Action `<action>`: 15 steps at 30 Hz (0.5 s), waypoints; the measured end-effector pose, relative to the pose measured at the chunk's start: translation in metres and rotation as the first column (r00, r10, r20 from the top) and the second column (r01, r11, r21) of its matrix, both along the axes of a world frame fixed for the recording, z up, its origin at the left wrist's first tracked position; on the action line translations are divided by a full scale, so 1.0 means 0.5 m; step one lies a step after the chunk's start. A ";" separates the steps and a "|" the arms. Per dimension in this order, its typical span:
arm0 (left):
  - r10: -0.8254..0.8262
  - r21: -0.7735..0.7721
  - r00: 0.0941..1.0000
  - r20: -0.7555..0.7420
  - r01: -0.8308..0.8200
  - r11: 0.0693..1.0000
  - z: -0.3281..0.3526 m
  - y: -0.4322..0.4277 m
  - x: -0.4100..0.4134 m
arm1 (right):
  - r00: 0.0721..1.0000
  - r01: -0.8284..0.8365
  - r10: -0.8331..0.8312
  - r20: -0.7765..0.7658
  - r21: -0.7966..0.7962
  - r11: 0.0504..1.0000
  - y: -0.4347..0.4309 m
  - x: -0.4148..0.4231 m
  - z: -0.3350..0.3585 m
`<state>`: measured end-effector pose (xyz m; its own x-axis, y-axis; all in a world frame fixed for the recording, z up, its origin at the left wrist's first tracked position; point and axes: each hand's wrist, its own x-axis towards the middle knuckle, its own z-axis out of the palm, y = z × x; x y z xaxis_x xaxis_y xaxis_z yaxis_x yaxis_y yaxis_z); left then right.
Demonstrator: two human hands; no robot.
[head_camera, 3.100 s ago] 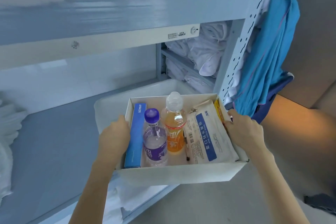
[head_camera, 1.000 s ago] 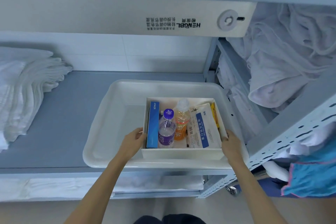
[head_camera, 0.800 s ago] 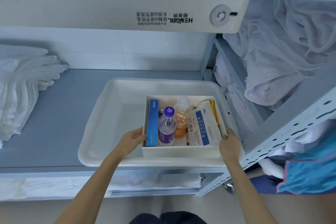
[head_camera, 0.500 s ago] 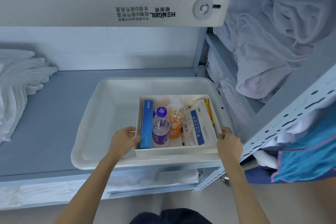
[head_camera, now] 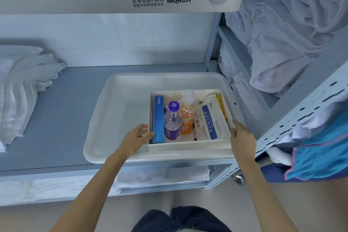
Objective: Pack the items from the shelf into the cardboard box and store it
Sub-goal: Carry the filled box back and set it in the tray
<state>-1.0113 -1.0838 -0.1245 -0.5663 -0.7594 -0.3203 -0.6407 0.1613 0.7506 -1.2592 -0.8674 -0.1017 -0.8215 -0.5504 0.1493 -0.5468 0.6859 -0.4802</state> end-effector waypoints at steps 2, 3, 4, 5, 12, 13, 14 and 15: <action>-0.024 -0.184 0.981 0.191 0.060 0.981 0.001 0.027 0.005 | 0.990 -0.126 0.123 -0.062 -0.049 0.991 0.015 0.023 -0.016; -0.053 -0.250 0.961 0.272 0.124 0.960 0.001 0.042 0.009 | 0.984 -0.161 0.157 -0.084 -0.053 0.985 0.023 0.037 -0.025; -0.096 -0.272 0.940 0.326 0.190 0.943 0.001 0.056 0.015 | 0.979 -0.177 0.170 -0.116 -0.051 0.983 0.029 0.049 -0.036; -0.147 -0.261 0.922 0.359 0.251 0.932 0.002 0.066 0.021 | 0.973 -0.175 0.166 -0.159 -0.043 0.984 0.033 0.058 -0.043; -0.231 -0.245 0.895 0.382 0.339 0.908 0.022 0.076 0.029 | 0.952 -0.092 0.088 -0.292 0.001 0.996 0.020 0.062 -0.041; -0.220 -0.262 0.898 0.380 0.333 0.906 0.021 0.078 0.028 | 0.956 -0.094 0.088 -0.280 -0.006 0.996 0.019 0.061 -0.040; -0.213 -0.272 0.901 0.377 0.328 0.905 0.021 0.081 0.028 | 0.957 -0.099 0.092 -0.276 -0.012 0.995 0.018 0.059 -0.041; -0.206 -0.276 0.904 0.374 0.321 0.906 0.021 0.082 0.028 | 0.957 -0.105 0.098 -0.273 -0.011 0.994 0.016 0.056 -0.040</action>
<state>-0.9974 -1.0428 -0.1141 -0.6654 -0.6894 -0.2862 -0.7393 0.5556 0.3805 -1.2311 -0.8592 -0.1215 -0.6880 -0.6219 0.3740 -0.7251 0.6097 -0.3200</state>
